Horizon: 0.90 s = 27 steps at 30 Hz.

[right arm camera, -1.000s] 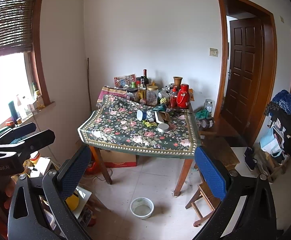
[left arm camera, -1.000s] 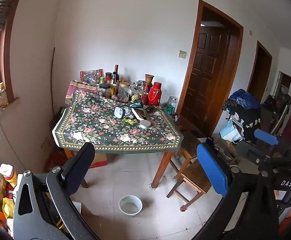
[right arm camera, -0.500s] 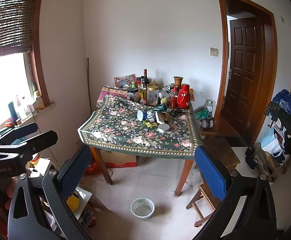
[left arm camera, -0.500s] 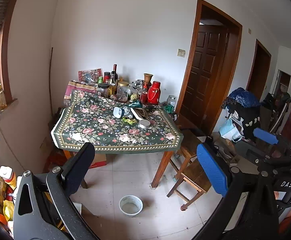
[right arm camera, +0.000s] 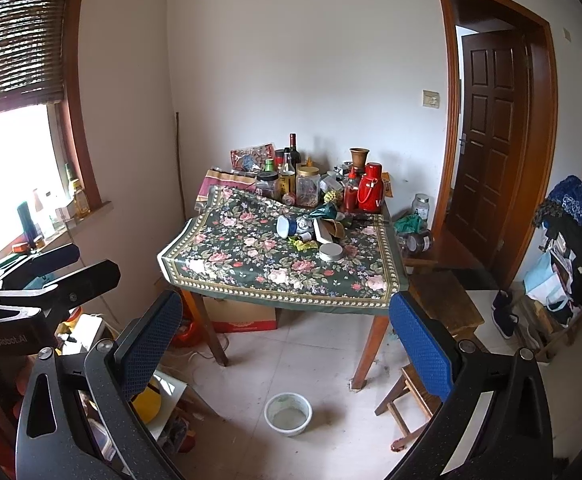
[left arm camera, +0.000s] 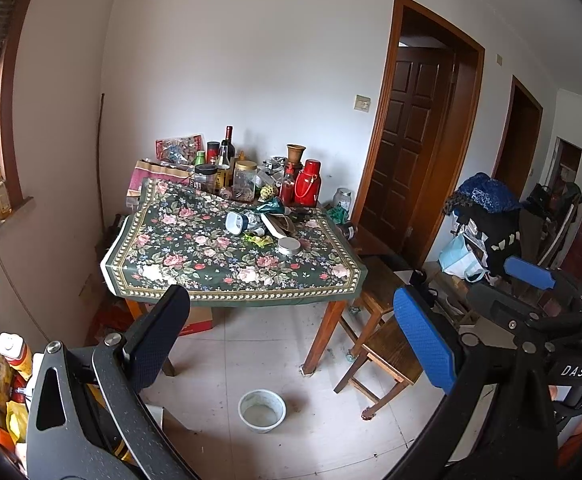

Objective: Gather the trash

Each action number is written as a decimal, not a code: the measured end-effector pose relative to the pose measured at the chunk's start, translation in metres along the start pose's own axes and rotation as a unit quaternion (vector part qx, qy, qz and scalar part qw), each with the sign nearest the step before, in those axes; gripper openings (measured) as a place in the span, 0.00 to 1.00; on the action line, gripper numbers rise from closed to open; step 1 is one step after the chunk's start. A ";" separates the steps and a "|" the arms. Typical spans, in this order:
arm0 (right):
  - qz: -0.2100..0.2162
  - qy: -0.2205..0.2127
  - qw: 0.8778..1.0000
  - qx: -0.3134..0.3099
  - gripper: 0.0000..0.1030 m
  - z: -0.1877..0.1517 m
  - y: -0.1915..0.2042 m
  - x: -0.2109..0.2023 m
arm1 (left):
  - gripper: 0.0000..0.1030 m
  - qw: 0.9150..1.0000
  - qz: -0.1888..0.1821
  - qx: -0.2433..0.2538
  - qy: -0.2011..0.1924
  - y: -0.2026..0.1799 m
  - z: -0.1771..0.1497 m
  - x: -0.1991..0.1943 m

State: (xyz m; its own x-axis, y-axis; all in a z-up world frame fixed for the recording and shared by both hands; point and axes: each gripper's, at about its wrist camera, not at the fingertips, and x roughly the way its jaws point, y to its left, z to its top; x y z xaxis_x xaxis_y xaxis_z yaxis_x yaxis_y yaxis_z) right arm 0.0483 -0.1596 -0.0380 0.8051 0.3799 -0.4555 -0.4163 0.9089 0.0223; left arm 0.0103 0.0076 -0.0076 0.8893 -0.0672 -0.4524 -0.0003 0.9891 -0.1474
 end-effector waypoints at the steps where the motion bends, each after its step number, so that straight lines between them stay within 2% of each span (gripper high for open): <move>1: 0.000 -0.001 1.000 0.000 1.00 -0.001 0.001 0.000 | 0.99 1.000 0.001 0.000 0.000 0.000 0.000 0.000; 15: 0.011 -0.003 1.000 -0.002 1.00 0.002 -0.011 0.004 | 0.99 1.000 0.014 -0.002 -0.003 -0.006 0.002 0.009; 27: 0.020 -0.027 0.999 -0.014 1.00 0.015 -0.050 0.008 | 0.99 0.999 0.035 0.003 -0.010 -0.041 0.016 0.033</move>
State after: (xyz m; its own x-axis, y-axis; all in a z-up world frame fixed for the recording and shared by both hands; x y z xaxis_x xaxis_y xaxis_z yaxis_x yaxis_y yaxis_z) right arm 0.0819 -0.1996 -0.0295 0.8094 0.4247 -0.4055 -0.4588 0.8884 0.0145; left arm 0.0471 -0.0332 -0.0025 0.8966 0.0040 -0.4429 -0.0597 0.9919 -0.1119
